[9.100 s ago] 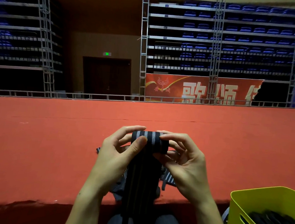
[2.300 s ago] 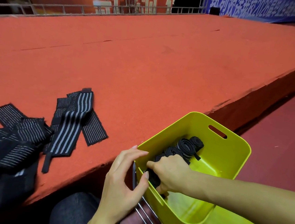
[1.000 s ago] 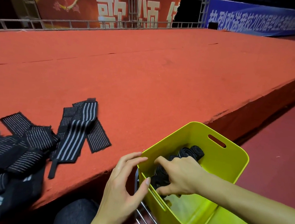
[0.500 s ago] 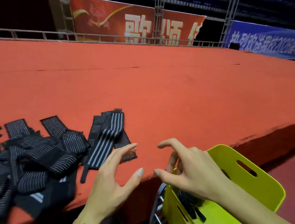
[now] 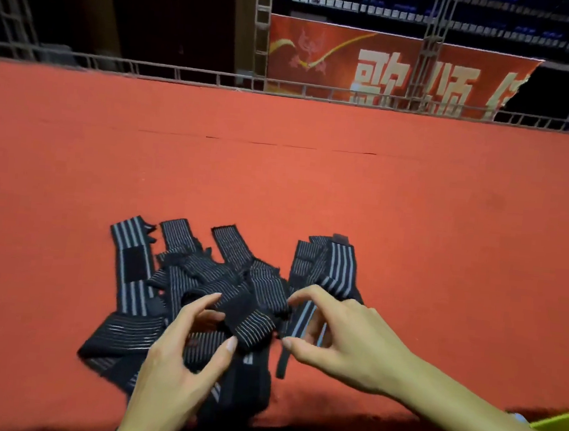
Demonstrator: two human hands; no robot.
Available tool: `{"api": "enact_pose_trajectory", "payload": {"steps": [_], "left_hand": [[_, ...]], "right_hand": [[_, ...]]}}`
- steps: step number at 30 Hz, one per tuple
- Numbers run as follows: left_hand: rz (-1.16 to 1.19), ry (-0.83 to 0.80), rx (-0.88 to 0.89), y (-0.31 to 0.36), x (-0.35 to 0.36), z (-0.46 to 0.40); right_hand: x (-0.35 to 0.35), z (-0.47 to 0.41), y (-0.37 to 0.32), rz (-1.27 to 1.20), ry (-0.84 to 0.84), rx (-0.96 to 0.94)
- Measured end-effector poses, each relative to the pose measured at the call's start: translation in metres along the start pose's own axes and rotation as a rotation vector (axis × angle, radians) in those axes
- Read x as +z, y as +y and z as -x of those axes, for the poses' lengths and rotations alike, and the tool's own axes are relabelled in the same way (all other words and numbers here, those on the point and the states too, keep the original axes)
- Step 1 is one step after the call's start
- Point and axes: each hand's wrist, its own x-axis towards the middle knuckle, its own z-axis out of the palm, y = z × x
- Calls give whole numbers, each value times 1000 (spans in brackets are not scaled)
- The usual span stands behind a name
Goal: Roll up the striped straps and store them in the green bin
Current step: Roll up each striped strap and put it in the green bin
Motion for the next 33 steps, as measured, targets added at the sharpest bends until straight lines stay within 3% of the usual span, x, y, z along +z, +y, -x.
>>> {"api": "enact_pose_trajectory", "payload": {"steps": [7,14,22,29,33], "left_hand": [[-63,65,-143,-49,-54,-24],[-69,-20,-228,-70,-50,-53],[45,-31,-274,-77,-34,-74],[393,129,-337,-49,-34,-85],[521,223,-346,-33,-38,-90]], "right_hand": [[43,-93,-18,-8,-68,-61],[87,-161,-21,62,-99,-43],[104,-183,-19,-398,-72,-38],[83,-145,-41,-594,50,-132],[76,-115,-51,-666,27,-186]]}}
